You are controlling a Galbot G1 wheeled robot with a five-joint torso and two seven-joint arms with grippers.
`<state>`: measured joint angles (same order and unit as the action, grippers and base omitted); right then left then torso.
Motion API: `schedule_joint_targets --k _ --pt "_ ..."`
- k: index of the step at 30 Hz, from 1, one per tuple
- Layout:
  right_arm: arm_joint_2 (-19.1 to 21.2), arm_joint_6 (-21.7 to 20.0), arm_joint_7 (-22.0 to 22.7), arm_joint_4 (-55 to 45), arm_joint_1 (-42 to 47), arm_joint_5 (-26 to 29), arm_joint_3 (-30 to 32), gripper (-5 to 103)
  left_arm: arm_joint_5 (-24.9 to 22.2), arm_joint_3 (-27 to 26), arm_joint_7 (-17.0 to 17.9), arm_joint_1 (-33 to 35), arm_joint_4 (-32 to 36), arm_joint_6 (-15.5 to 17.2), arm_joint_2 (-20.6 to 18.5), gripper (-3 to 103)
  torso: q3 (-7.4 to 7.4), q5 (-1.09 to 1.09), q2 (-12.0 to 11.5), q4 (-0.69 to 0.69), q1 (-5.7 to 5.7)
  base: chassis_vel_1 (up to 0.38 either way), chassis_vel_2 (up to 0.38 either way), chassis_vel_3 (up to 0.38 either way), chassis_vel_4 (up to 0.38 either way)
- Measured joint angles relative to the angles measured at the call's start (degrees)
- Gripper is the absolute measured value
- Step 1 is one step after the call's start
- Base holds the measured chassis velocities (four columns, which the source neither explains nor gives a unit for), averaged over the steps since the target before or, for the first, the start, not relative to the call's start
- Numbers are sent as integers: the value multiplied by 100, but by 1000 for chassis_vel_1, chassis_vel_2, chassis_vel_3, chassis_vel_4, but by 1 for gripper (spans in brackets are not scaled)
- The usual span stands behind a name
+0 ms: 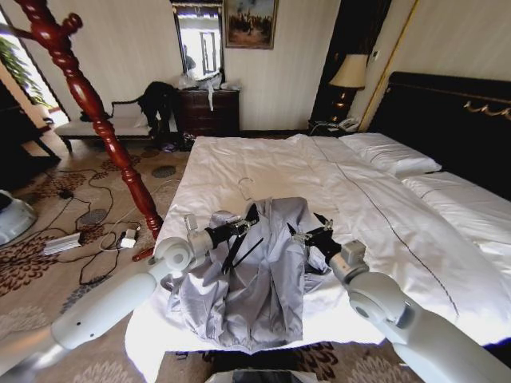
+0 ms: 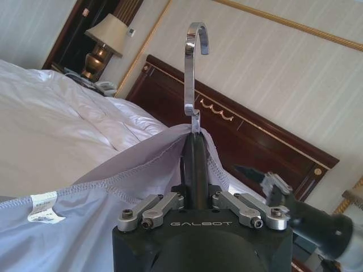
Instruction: Pick up the clothes from the bed and hang them on the clothes hanger.
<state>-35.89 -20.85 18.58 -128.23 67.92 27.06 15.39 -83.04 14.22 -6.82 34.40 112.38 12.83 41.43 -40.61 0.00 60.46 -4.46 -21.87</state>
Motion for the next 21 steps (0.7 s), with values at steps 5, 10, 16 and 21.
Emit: schedule_joint_targets --k 5,10,16,21 --pt "314 -7 -214 235 -461 -758 -316 100 37 8 13 21 97 21 -18 15 0 -1 0 0 0 0 0 0 0" --pt "669 82 -474 476 -842 -1537 -472 100 243 175 -48 -11 156 64 -158 15 0 -1 0 0 -1 0 0 0 0" --pt "877 229 -779 591 -924 -1816 -574 100 428 406 -100 -187 199 77 -223 15 0 0 0 -1 0 0 0 0 0" --pt "902 230 -950 513 -747 -2007 -555 100 570 489 -91 -226 195 62 -192 15 0 0 0 -1 0 0 0 0 0"
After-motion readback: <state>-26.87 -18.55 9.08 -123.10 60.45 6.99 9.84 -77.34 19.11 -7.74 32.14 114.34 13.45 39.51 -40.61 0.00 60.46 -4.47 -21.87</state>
